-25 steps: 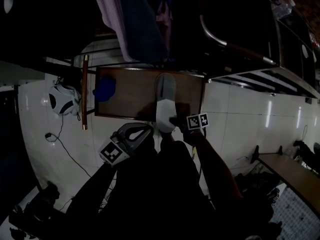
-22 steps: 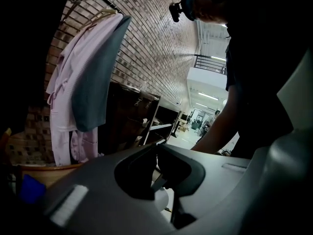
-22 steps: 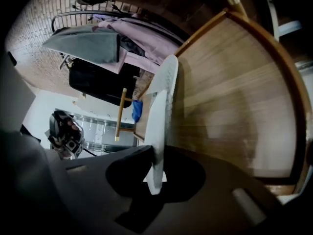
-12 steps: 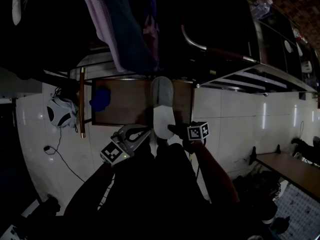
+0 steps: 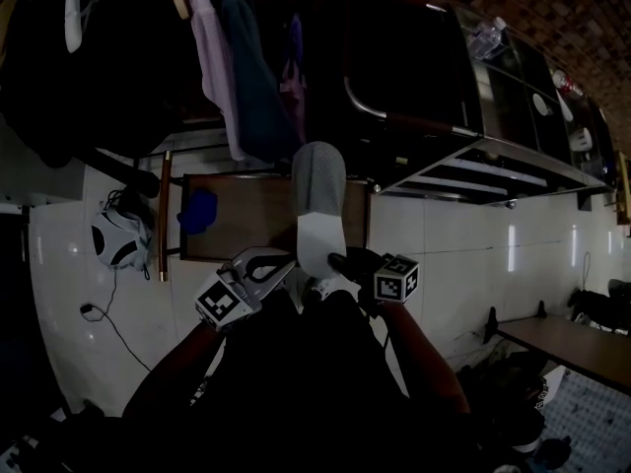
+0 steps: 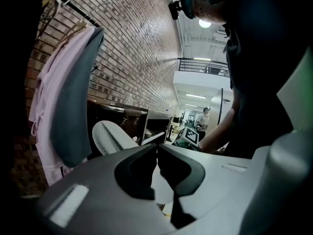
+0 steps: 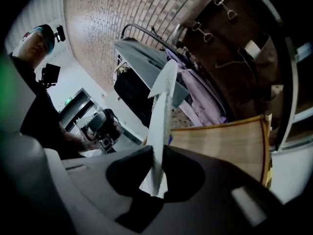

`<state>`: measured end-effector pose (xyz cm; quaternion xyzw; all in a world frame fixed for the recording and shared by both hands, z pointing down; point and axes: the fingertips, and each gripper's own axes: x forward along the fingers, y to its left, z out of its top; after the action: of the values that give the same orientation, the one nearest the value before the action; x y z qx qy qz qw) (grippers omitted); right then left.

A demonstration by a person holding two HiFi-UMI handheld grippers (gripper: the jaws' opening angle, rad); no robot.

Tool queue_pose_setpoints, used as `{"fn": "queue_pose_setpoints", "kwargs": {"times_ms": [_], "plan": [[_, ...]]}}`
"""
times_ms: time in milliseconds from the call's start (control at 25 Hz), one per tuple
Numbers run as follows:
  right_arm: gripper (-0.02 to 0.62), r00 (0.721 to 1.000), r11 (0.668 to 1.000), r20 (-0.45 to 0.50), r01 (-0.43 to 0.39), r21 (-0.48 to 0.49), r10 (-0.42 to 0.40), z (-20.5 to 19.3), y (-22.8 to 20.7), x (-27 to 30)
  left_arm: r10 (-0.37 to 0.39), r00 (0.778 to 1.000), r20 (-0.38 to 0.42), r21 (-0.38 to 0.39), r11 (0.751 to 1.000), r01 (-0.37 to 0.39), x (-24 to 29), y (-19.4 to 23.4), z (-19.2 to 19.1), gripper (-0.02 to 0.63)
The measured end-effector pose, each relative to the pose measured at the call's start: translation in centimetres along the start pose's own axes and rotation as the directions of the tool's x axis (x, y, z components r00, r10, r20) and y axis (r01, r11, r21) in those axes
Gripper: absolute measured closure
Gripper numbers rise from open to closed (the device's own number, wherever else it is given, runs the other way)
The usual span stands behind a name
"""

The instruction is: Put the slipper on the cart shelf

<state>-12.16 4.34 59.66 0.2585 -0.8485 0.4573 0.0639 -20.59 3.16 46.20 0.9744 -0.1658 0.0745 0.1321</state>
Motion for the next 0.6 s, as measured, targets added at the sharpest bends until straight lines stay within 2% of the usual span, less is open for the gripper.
{"fn": "queue_pose_setpoints", "kwargs": {"times_ms": [240, 320, 440, 600], "plan": [[0.533, 0.992, 0.982, 0.122, 0.042, -0.186, -0.019, 5.0, 3.9, -2.4, -0.005, 1.000, 0.029, 0.034, 0.999, 0.004, 0.2, -0.5, 2.1, 0.595], [0.534, 0.984, 0.962, 0.176, 0.077, -0.261, -0.031, 6.9, 5.0, -3.2, -0.010, 0.999, 0.049, 0.048, 0.999, 0.008, 0.4, -0.5, 2.9, 0.595], [0.534, 0.967, 0.924, 0.251, 0.137, -0.358, -0.047, 10.0, 7.0, -4.2, -0.004, 0.997, 0.081, 0.026, 1.000, 0.002, 0.5, -0.4, 5.2, 0.595], [0.534, 0.937, 0.881, 0.348, 0.198, -0.430, -0.041, 14.5, 10.5, -5.5, 0.004, 0.995, 0.098, 0.044, 0.999, -0.008, 1.1, 0.2, 7.4, 0.595]]}}
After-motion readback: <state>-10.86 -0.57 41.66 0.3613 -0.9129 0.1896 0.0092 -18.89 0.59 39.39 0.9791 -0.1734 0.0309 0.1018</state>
